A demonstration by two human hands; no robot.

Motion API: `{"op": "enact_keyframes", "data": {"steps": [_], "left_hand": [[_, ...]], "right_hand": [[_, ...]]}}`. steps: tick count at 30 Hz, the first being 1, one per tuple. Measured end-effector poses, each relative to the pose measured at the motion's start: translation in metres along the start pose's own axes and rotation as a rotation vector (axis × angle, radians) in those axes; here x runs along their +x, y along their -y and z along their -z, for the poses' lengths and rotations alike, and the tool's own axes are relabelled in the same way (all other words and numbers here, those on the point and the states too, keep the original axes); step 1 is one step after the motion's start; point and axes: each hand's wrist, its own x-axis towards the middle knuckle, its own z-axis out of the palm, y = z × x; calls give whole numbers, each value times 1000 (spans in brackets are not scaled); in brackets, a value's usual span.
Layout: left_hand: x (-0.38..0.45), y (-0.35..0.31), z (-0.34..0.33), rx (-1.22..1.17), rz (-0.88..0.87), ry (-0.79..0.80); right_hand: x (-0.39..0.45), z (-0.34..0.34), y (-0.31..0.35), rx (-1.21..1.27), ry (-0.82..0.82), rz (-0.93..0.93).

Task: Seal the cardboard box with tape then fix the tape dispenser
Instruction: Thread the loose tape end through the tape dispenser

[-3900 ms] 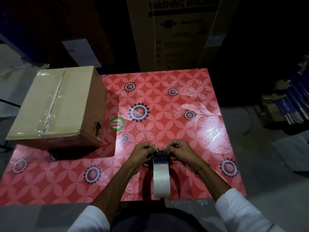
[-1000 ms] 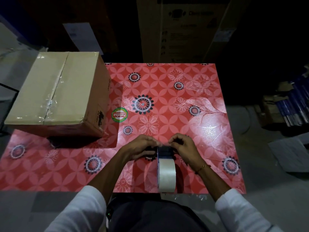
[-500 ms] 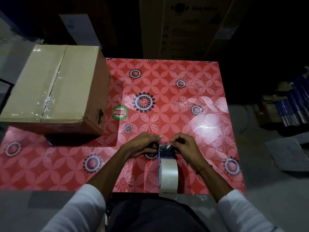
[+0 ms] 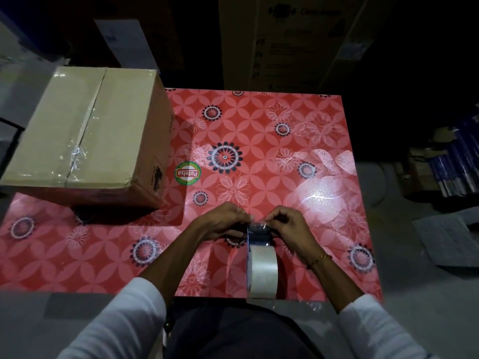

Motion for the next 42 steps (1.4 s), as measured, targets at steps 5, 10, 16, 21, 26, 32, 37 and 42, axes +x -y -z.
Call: {"op": "enact_keyframes", "data": {"steps": [5, 10, 16, 21, 26, 32, 37, 42], "left_hand": [[0, 1, -1, -7, 0, -21], [-1, 1, -3, 10, -7, -31], [2, 3, -1, 12, 10, -31], [2, 3, -3, 29, 4, -48], [-2, 2, -6, 6, -27, -28], [-3, 5, -7, 37, -67, -52], [-5, 8, -9, 22, -102, -57], [-8, 7, -11, 8, -107, -66]], "right_hand": [[-1, 0, 3, 13, 0, -8], [-2, 0, 2, -8, -6, 24], [-2, 0, -2, 20, -1, 22], [-1, 1, -3, 78, 17, -24], [3, 5, -2, 103, 42, -64], [8, 21, 3, 289, 160, -192], [12, 37, 1, 394, 45, -238], [7, 20, 9, 49, 107, -122]]}}
